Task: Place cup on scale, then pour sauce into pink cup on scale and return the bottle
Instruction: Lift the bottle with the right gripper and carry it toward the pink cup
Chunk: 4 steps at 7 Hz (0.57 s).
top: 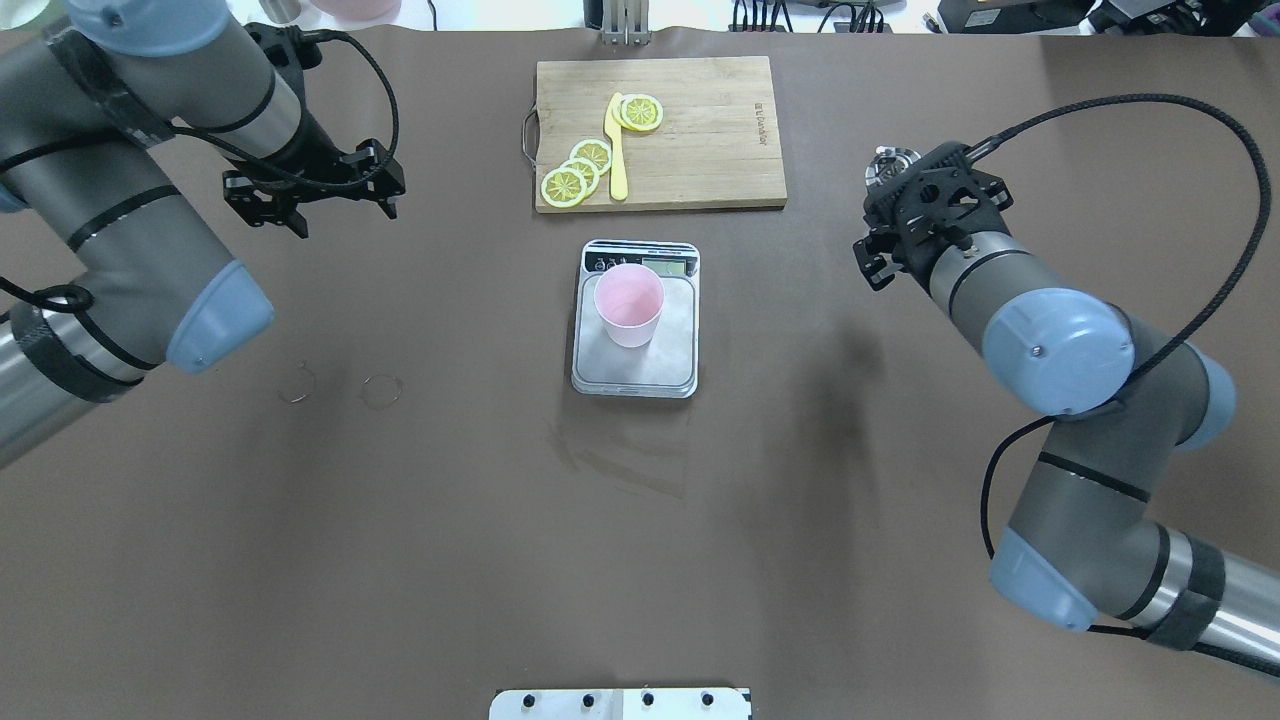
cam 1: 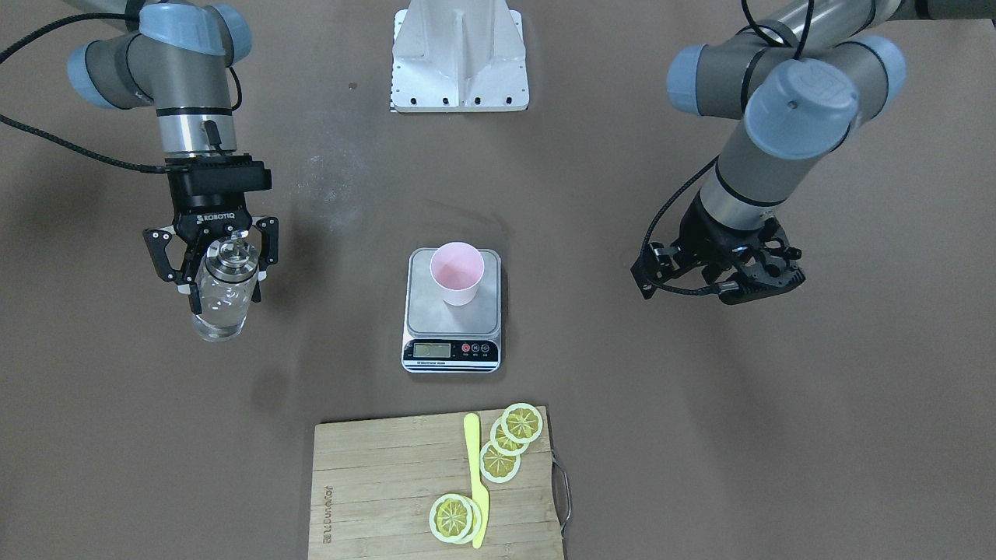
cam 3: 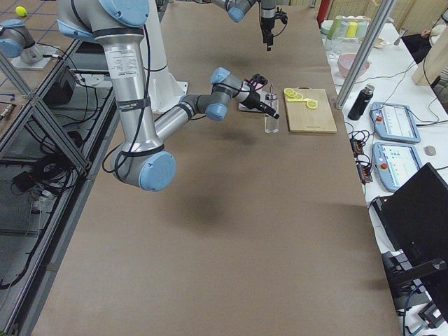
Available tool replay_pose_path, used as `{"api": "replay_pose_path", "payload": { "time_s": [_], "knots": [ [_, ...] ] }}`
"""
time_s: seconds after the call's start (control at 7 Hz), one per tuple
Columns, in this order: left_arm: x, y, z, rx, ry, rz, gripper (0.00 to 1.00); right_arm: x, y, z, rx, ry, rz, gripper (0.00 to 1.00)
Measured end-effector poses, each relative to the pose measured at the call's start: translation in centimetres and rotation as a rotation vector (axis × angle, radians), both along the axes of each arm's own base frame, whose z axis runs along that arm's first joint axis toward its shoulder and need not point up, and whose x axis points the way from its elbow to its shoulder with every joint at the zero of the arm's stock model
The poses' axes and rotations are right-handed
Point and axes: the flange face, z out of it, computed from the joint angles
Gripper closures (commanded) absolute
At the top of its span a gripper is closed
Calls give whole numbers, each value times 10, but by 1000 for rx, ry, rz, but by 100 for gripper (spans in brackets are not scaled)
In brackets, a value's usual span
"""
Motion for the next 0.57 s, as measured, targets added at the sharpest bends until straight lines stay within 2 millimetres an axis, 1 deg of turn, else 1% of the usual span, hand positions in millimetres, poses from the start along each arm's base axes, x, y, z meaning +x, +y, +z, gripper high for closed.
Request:
{"api": "replay_pose_path", "payload": {
  "time_s": [0.29, 0.43, 0.57],
  "knots": [
    [-35, -11, 35, 39, -45, 27, 1, -31, 13, -19, 27, 97, 33, 100],
    [-48, -14, 50, 48, -63, 36, 1, -47, 25, -21, 49, 170, 40, 100],
    [-54, -15, 60, 50, -74, 42, 1, -60, 35, -22, 84, 265, 36, 100]
  ]
}}
